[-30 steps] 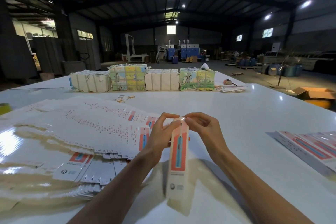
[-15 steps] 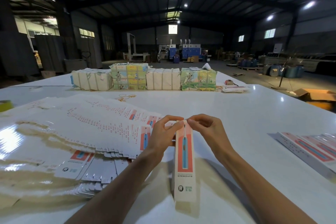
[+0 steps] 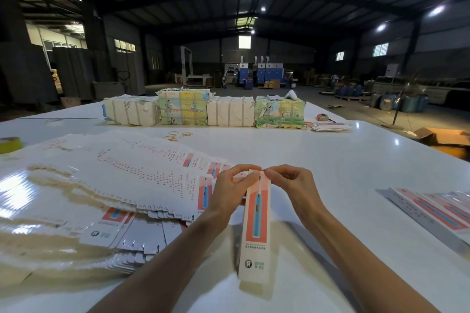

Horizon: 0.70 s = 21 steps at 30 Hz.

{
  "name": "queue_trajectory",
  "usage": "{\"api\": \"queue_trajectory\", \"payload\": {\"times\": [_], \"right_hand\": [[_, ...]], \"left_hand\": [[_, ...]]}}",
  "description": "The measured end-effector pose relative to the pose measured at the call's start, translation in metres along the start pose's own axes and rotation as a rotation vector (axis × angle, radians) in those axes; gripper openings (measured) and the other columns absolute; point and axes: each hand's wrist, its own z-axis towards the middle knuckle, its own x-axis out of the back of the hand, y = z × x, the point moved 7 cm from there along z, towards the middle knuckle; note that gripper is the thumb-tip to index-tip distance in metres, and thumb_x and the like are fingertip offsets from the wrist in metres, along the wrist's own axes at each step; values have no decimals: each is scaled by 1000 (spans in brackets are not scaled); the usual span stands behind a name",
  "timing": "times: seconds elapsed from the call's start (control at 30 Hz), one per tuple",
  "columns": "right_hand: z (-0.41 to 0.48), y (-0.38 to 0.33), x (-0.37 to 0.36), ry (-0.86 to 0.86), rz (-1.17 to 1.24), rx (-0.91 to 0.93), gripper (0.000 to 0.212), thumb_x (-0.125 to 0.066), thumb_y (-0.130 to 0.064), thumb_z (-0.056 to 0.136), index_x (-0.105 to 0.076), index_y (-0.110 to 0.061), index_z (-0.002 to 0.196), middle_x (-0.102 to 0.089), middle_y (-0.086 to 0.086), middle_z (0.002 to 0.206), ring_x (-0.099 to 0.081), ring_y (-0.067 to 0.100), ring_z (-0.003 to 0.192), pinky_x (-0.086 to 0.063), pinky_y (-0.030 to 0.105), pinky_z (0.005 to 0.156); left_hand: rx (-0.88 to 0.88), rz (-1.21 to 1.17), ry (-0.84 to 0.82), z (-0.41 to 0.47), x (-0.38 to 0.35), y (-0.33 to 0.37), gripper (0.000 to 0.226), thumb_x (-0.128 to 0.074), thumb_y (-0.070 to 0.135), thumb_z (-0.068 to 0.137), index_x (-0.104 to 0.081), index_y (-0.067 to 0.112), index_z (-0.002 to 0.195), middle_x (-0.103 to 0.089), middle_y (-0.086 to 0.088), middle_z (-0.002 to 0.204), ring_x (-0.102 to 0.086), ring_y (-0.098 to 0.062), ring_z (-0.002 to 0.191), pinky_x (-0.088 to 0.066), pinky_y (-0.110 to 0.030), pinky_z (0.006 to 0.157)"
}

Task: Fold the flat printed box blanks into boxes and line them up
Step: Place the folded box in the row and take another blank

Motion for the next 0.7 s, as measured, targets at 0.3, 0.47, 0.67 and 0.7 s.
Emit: {"api": "queue_trajectory", "payload": {"times": [0.3,0.47,0.67,0.7], "right_hand": [[-6,2,-17,-65,-312,-45,51,-66,-63,95,-50,-41,138,-65,-13,129,-71,2,94,-57,16,71],[-28,-5,-49,-298,-1057,184,80,-67,-72,84,-30,-33,143,-51,-17,123,-65,17,95,-54,36,76],[-37,-15,-36,-196,-1159,226,48,-58,-42,95,-38,-25,135,-50,-4,116,-55,22,93,-41,33,62],[-37,-13,-25,-179,-1146,194,48,-58,-45,95,-39,-26,135,-50,-5,119,-56,21,96,-43,33,64]], "left_hand": [[196,-270,254,8,23,-19,23,-79,23,95,-71,22,116,-81,-5,95,-80,-22,85,-64,-31,64],[228,-354,341,5,32,-21,21,-79,14,94,-71,20,112,-75,-12,113,-77,-27,97,-64,-31,65],[211,-138,164,4,16,-12,11,-69,32,102,-68,33,113,-71,-3,120,-74,-18,99,-64,-32,71],[160,16,180,5,21,-8,10,-64,37,105,-66,33,113,-71,-2,122,-73,-17,101,-63,-33,76]]}}
